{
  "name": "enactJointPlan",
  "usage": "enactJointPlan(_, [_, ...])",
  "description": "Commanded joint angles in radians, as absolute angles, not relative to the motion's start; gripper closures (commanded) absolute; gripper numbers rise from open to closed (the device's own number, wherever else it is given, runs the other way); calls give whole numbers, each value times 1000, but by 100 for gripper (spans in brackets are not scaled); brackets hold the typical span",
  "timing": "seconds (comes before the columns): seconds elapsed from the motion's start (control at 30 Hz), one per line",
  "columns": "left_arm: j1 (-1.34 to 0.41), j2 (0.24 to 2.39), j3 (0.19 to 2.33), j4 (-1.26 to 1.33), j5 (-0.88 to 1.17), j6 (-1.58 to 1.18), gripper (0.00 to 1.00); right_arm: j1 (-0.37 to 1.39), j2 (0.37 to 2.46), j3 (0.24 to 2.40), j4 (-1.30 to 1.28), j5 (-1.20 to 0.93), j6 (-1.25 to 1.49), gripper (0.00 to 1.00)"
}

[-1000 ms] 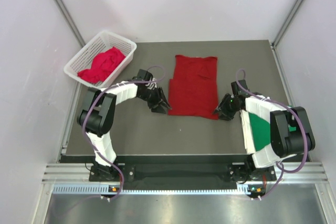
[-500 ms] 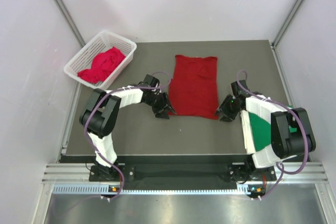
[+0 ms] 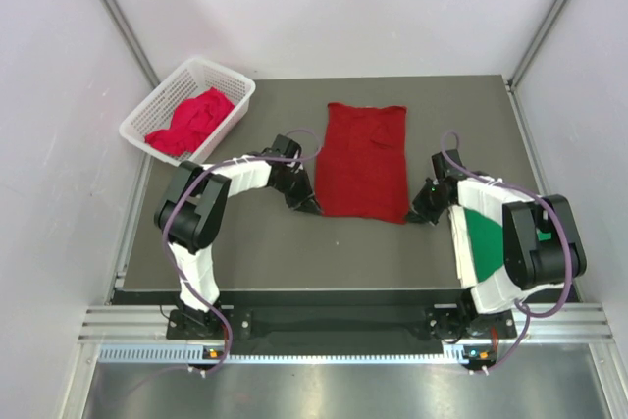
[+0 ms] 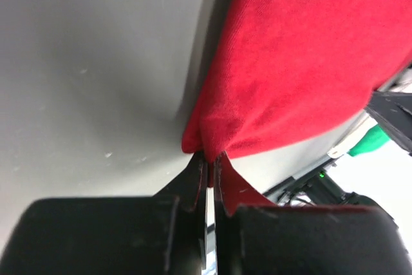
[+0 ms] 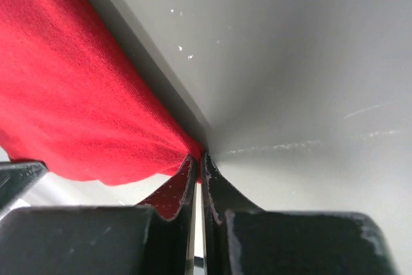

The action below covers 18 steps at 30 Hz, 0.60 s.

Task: Fold and stack the t-shirts
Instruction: Fold the tshirt

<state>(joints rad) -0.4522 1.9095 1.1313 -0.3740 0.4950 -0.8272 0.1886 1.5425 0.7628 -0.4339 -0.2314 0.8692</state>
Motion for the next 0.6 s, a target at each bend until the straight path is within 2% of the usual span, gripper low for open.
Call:
enactJointPlan(0.0, [-448,1910,1195,-492,411,-767,100,170,1571,779,-495,-221,770,100])
enactJointPlan(0.17, [-446,1893,1216,-653,305,-706,100,156,1533,769,-586,-137,677,100])
enactJointPlan(0.37, [-453,1904,1160,-647,385,-713,100,161,1490,721,-594,-121,641,100])
enactJointPlan(0.4, [-453,1902,1154,-637,394,-719,94,164,1483,701,-592,-121,643,100])
enactJointPlan(0.43, [-454,1899,1149,-632,399,-722,83,173,1480,693,-592,-120,644,100])
enactJointPlan(0.5, [-454,1891,1149,-632,414,-727,77,181,1473,669,-592,-115,646,100])
enactJointPlan(0.57, [-454,1888,1161,-653,429,-726,69,183,1463,658,-600,-107,646,91])
